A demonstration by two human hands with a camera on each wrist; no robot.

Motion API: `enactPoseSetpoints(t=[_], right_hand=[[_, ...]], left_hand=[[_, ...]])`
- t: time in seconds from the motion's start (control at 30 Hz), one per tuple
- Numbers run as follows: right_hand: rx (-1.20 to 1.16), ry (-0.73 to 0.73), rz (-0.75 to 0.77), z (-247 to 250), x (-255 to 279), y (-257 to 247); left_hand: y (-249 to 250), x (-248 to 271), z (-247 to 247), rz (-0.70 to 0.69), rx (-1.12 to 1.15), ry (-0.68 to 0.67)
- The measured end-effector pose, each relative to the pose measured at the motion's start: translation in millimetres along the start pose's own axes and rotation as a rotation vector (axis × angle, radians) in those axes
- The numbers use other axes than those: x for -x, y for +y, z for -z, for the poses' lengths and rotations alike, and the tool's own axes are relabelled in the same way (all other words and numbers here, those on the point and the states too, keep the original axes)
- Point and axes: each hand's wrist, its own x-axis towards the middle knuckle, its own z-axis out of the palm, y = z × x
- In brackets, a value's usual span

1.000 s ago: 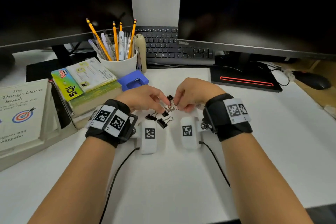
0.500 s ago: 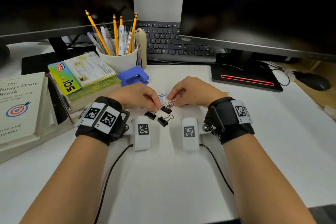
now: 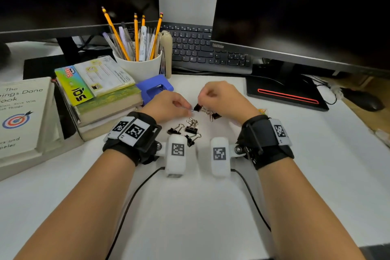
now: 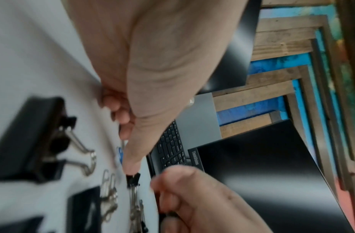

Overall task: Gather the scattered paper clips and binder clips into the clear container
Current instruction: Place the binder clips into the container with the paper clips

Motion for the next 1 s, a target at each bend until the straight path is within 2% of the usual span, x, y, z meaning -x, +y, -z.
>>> enactPoseSetpoints(t=[0.07,0.13,0.23,0.33,0.43,0.53,0.73,0.8,0.9,1.0], right_hand=[[-0.256,0.008,-0.080,2,2,-1],[-0.300,-0.061,-0.140,1,3,-2],[-0.145,-0.134,-0.173,2,4,-2],[0.052,-0.067,-0.140,7,3,2],[0.193,-0.051,-0.163,13,5,4],[0.256,-0.069,-0.212,15,7,3],[0.258,-0.160,-0.159,16,12,-4],[0.257,-0.131,-0.146,17,12,-4],[0.348,-0.062,-0.214,19,8,3],[0.378,-0.086,-0.248,18,8,3]], left_hand=[[-1,-3,-1,0.002,-0.009,-0.007],[-2,-5,-3,0.003,-0.042,-0.022],[-1,-6,-4,0.020,-0.069,-0.033],[1,-3,-3,0.000,-0.031,-0.017],[4,0,0,-0.019,0.102,0.016],[4,3,2,-0.019,0.238,-0.045],[8,6,3,-0.020,0.016,-0.129],[7,7,3,0.005,-0.005,-0.151],[5,8,3,-0.018,-0.051,-0.196],[7,10,4,-0.041,-0.085,-0.221]])
